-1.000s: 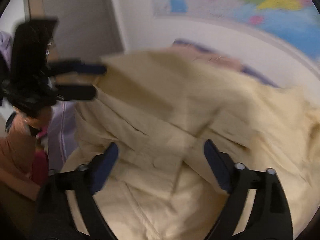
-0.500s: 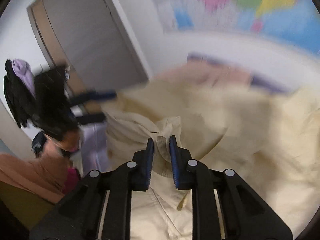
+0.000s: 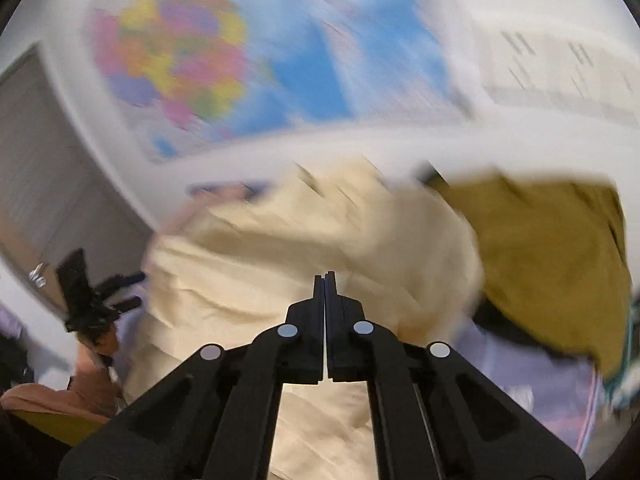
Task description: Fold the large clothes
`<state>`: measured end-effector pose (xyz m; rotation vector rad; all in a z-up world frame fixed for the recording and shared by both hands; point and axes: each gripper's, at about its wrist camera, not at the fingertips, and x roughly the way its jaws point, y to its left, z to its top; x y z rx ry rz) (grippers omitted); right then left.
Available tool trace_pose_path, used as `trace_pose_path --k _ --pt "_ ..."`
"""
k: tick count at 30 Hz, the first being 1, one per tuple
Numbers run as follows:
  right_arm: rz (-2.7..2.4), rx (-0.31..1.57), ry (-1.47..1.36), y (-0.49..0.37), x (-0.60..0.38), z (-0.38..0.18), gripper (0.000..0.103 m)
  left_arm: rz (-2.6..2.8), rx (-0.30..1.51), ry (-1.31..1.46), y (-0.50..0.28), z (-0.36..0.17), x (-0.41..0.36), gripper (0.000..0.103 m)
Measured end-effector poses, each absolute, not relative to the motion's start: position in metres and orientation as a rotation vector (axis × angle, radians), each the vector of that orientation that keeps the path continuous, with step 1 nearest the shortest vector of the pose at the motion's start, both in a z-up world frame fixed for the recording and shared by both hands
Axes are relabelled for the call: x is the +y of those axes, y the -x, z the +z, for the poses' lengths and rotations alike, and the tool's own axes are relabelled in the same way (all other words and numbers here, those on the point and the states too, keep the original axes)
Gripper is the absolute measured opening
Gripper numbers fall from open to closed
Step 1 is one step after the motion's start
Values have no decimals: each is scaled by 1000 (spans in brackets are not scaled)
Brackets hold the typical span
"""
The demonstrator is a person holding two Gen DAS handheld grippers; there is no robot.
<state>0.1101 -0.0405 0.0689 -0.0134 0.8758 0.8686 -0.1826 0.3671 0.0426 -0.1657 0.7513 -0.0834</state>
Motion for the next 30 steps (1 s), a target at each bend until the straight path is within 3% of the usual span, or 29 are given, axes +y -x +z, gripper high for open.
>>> trace_pose_path --k 3,5,6,7,9,13,14,15,16,18,21,22,27,29,30 --pt "840 957 -30 -123 -56 29 1 -53 813 96 155 28 350 82" --pt "858 972 -40 -116 -54 15 7 -30 843 74 139 24 345 82" --pt "877 961 -31 -109 -49 13 21 -25 850 70 134 23 344 82" --pt "890 948 -7 -102 -49 17 46 -20 856 68 129 22 343 82" --pt "893 896 90 -88 -38 22 64 2 861 62 122 21 344 82" --pt "895 895 239 -82 -5 4 72 54 837 74 116 31 345 82" --pt "890 898 269 -82 -3 -1 72 54 830 74 117 31 345 82" --pt "871 900 306 -82 0 -6 65 52 822 70 117 33 343 82" --pt "864 904 329 -82 3 -10 43 50 816 66 116 35 341 82" --pt "885 929 340 -83 1 -17 12 46 808 39 115 38 335 82" --pt "880 895 314 -76 -9 -5 8 39 804 12 113 41 328 82" --pt "877 881 303 -74 -13 0 0 23 800 12 113 42 326 82" --pt "767 790 206 -69 -56 37 0 -47 835 -54 97 29 308 82" --pt "808 842 189 -70 -57 29 4 -45 927 -38 74 9 310 82" --pt "828 854 183 -68 -55 25 18 -27 971 -26 63 -1 312 82"
